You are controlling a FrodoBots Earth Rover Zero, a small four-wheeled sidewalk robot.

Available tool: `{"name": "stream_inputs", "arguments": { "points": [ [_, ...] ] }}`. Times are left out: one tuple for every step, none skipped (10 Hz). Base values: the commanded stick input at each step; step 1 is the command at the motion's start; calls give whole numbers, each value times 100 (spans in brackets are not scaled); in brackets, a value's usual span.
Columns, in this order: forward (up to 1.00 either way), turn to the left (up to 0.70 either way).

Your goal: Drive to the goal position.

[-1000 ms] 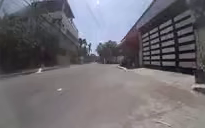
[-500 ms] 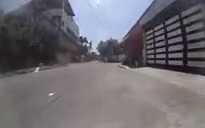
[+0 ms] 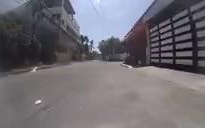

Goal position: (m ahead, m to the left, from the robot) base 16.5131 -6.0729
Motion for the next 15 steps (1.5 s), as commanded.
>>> {"name": "stream_inputs", "arguments": {
  "points": [
    [85,0],
    [85,0],
    [85,0],
    [85,0],
    [85,-10],
    [85,-33],
    [85,-34],
    [85,-34],
    [85,0],
    [85,0],
    [85,0],
    [85,0],
    [85,0],
    [85,0],
    [85,0]
  ]
}}
